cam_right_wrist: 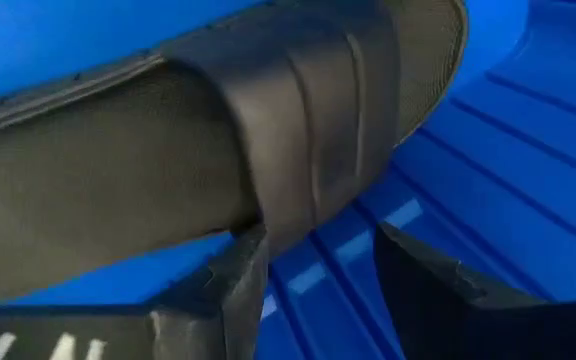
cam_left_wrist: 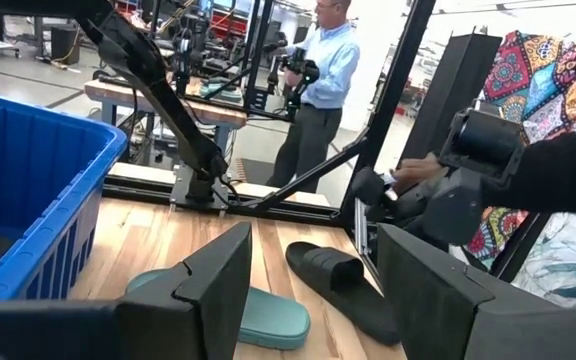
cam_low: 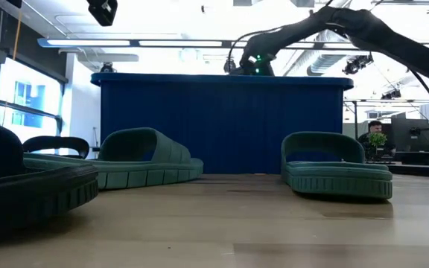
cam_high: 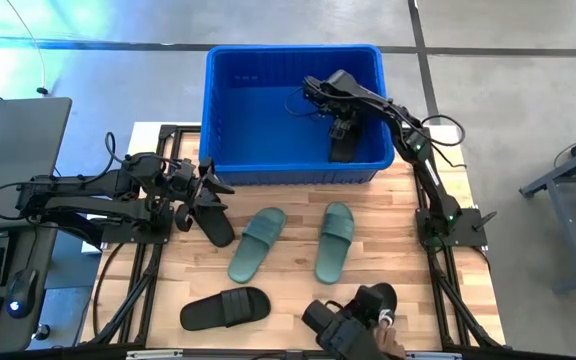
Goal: Pick and place slides into bin
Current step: Put the top right black slide into the bin, then put the top left black slide into the bin
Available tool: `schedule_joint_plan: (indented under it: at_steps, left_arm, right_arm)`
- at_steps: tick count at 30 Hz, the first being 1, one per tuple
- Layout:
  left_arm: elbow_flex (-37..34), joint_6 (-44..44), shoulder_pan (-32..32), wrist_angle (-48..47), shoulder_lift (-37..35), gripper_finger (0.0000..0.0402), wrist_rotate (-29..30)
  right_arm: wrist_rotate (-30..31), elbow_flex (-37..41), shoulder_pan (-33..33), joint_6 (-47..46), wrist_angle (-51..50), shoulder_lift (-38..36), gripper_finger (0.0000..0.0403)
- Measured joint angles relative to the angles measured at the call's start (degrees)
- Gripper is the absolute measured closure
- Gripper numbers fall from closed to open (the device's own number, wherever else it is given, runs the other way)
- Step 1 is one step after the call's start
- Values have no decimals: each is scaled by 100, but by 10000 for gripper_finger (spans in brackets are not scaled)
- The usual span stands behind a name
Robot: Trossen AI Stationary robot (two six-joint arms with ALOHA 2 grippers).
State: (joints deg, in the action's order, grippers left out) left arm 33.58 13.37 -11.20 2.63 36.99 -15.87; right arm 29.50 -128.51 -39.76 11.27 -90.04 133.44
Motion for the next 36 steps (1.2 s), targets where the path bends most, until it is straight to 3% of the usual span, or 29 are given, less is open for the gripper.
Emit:
schedule_joint_plan:
  at_steps: [3,13,20,28,32,36]
  left_arm:
    - [0,41,0,7,0,202,1]
    - [0,50,0,14,0,202,98]
    - [0,30,-2,54,4,202,797]
    - [265,-35,2,638,8,202,255]
    - [1100,-725,-2,-383,60,206,282]
    - [2199,-1323,-2,-1989,354,219,390]
  right_arm:
    - [-155,0,93,63,3,-185,229]
    - [-1628,-3,645,174,4,-1392,229]
    - [-3281,-4,1220,-458,72,-2496,229]
    - [-5420,-11,2142,-1712,89,-3115,229]
    - [-5597,-11,2845,-2066,121,-3164,229]
    - [-5088,-9,3694,-2176,135,-3152,229]
